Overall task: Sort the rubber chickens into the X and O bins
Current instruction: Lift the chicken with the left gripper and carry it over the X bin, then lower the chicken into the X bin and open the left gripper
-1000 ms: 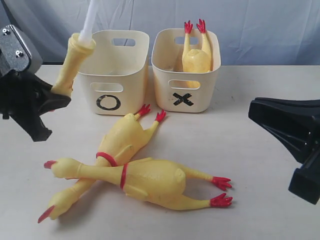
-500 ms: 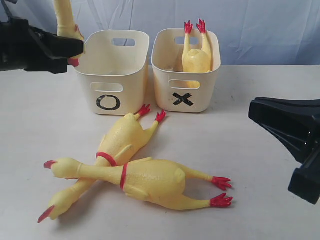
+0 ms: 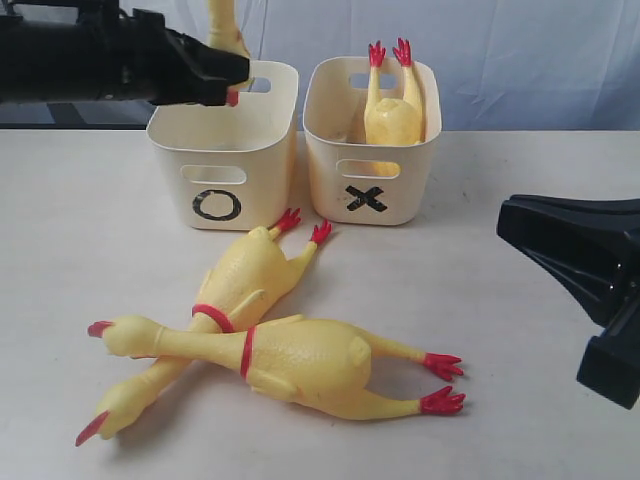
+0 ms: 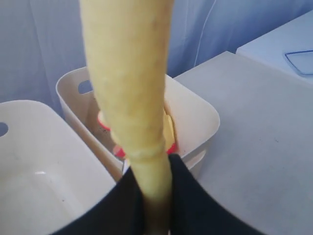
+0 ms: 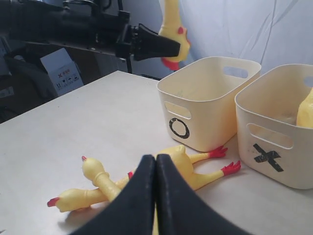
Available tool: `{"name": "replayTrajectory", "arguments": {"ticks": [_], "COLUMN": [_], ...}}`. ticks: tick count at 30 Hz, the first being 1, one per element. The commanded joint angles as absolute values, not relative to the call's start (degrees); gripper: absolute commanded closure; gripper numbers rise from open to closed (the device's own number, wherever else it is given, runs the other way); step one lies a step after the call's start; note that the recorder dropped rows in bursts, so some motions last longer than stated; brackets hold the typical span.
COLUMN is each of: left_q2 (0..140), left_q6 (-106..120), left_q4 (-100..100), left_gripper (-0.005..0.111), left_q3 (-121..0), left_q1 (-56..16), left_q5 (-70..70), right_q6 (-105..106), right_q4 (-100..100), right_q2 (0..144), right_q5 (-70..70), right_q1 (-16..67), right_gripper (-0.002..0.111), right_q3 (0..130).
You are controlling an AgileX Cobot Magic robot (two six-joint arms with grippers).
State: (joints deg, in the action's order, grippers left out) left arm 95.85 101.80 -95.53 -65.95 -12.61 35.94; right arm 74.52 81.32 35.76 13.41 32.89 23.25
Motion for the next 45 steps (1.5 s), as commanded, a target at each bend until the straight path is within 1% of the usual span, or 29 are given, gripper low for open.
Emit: {"name": "replayTrajectory", "arguments": {"ticks": [1,7,23,27,32,45], "left_q2": [99.79,105.45,118.75,120.62,121.45,124.89], "left_q6": [101.46,99.72,95.98,93.25,90.34,88.47], "left_q4": [-96.75,-97.1,-98.79,-95.7,-93.98,-93.86], "left_gripper": [0.107,0.107,0.107,0.107,0.107,0.107], "left_q3": [-71.1,-77.89,-91.84,-93.55,-93.97,-94.92], "left_q1": [-16.0,-18.89,-23.03,-24.14,-25.67,-26.65], "left_q5": [33.24,32.02,30.62,28.38,19.93,20.34], "right_q6": [74.73,74.56,74.56,74.56,74.45,74.46], "right_q4": [81.28,81.58,81.58,81.58,81.58,81.58], "right_q2": [35.46,35.46,35.46,35.46,35.46,35.46], "right_q5": [13.24,13.39,13.39,13.35,13.35,13.46], "right_q1": [32.63,32.63,32.63,32.63,32.63,32.63], "right_gripper": [0.109,0.109,0.109,0.109,0.109,0.109], "right_q3": [23.02,23.02,23.02,23.02,23.02,23.02]}}
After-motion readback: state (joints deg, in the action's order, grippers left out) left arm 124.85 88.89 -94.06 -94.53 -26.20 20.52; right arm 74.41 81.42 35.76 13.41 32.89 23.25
